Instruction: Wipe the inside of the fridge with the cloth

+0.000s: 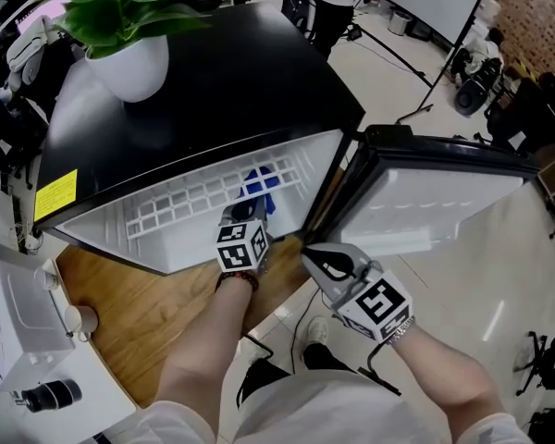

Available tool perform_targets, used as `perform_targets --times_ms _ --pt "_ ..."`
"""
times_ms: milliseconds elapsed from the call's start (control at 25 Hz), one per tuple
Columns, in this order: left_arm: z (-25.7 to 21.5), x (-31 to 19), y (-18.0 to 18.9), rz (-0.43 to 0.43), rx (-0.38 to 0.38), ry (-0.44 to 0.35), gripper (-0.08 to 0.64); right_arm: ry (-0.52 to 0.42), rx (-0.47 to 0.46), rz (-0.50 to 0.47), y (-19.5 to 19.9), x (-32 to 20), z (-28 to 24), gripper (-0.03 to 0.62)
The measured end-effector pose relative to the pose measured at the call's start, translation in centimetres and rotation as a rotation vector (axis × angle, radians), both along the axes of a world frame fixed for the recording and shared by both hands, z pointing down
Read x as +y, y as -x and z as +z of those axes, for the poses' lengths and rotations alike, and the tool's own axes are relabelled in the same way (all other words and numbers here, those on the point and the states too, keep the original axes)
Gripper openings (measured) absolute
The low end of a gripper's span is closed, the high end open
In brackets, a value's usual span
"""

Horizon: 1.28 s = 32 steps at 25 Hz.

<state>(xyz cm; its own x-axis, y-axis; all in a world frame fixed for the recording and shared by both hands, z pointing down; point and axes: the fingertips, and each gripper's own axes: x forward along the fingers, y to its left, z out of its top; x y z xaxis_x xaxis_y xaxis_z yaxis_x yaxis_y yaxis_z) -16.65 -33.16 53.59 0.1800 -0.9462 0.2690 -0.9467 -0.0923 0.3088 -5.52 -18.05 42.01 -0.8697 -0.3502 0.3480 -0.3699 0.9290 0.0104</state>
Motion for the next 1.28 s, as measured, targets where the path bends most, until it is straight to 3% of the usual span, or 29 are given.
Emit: perform_targets --times_ms 520,760,1280 --pt "1.1 -4.9 -0.2 -0.077 0.058 -0.02 0.072 0.009 0.026 -0.054 -1.5 -0.9 0.9 0.002" --pt "1.1 -5.4 -1.6 -0.022 0.076 -0.035 0.071 0.022 0.013 -0.057 -1.9 -1.5 1.2 0.002" --pt "0.3 -3.3 -4.3 0.103 0.041 -0.05 0.069 0.04 -0.002 -0.069 -1.6 -0.7 1.6 0.002"
